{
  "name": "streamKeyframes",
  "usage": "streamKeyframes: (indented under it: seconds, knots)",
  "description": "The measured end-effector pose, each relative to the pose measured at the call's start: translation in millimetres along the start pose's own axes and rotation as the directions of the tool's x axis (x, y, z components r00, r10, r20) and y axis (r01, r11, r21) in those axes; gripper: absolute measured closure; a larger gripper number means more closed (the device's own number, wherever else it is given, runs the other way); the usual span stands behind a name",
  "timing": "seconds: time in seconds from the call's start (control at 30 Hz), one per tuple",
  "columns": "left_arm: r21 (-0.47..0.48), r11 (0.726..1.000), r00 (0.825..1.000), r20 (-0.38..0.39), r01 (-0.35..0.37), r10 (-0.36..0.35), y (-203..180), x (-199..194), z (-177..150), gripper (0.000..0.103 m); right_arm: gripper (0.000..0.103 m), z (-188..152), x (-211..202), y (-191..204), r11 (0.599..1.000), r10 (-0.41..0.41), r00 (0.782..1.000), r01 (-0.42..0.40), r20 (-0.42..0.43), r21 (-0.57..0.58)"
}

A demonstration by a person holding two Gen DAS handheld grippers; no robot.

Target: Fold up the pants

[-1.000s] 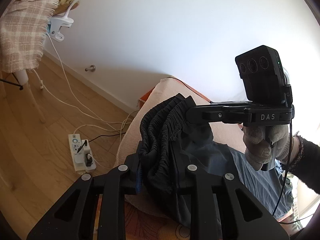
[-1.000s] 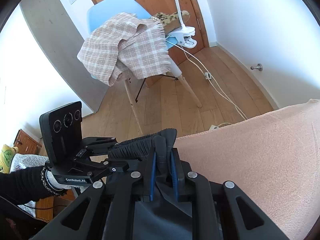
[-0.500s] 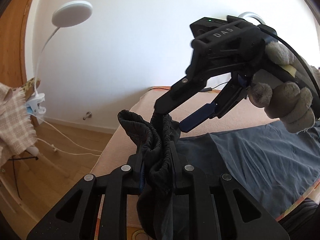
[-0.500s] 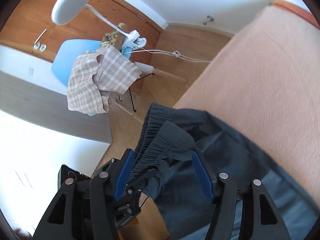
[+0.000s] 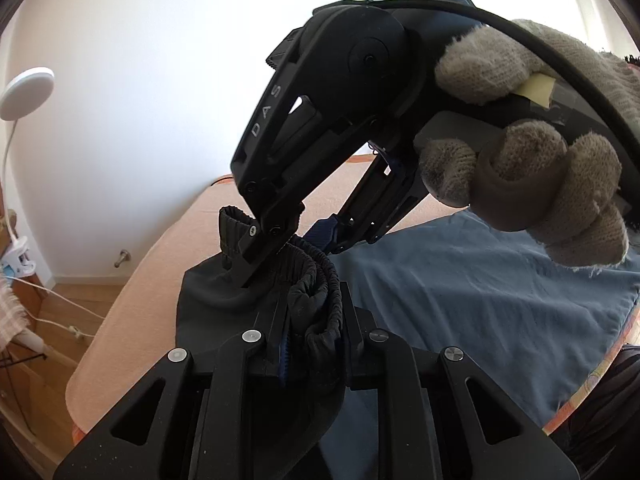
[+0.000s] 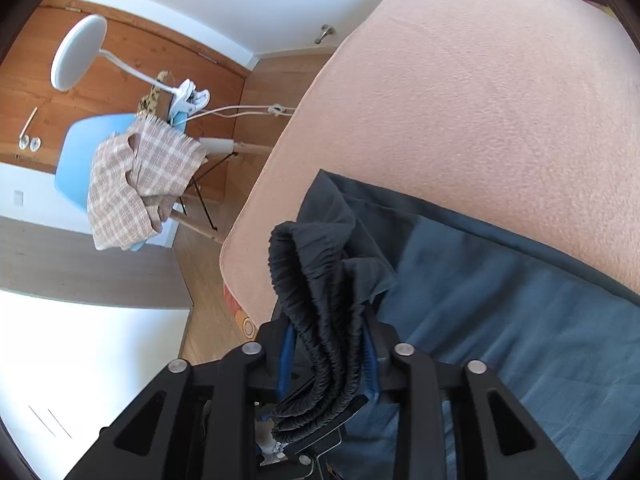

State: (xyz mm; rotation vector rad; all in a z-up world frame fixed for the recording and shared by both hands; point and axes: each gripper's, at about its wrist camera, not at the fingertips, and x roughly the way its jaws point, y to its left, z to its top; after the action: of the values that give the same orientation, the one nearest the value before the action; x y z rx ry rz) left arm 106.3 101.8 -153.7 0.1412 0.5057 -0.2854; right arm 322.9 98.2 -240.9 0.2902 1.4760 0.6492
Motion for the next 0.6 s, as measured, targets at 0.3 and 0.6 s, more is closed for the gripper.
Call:
streamKeyframes:
  seconds: [0.3,0.6]
  knots:
    - [-0.107,0.982,0.988,-0.004,0.155,-0.156,3,-58,5,0.072,0.088,-25,-63,-28,0.999,0.009,0.992,-0.004,0.129,-0.040]
    - [-0.227,0.963,0.986,-0.041,0.149,-0.162,17,-56,15,0.072,0.088,-71,-165,-73,1.000,-0.010,0.975,0.014,0.220,-0.018]
